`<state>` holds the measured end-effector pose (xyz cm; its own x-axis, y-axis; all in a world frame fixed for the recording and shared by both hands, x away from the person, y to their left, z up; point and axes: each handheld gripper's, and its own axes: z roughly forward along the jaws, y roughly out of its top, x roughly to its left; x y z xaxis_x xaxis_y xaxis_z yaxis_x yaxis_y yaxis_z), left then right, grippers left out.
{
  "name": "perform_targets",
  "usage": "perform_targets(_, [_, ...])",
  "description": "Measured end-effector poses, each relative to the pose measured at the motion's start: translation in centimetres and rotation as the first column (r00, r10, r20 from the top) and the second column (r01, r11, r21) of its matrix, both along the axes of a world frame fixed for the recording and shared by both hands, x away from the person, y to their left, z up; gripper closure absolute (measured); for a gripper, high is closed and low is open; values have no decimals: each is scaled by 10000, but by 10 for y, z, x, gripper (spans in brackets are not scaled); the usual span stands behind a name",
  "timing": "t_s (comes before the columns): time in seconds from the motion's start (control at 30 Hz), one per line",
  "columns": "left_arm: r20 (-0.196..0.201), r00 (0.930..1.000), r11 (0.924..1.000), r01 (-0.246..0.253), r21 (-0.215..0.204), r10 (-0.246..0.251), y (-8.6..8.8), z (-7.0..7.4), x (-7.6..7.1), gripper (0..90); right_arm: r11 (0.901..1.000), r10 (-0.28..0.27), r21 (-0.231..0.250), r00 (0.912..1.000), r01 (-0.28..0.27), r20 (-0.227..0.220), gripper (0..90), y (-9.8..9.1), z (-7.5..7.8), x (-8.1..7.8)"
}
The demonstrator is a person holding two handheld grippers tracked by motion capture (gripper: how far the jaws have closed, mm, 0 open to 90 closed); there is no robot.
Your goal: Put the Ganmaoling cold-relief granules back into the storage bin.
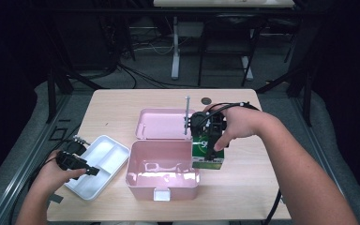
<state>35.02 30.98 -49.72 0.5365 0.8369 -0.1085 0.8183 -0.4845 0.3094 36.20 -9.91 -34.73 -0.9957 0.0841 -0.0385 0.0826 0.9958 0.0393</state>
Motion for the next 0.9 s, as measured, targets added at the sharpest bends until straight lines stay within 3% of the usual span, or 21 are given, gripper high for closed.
perform_targets(0.5, [-6, 10000, 10000, -19, 7, 19, 0, 0, 0, 296, 9982, 605, 63, 9979, -604, -211, 166, 50, -1, -7])
perform_targets(0.9, [-10, 10000, 10000, 9, 15, -9, 0, 0, 0, 296, 9980, 637, 1, 9977, -637, -214, 166, 64, -8, -7])
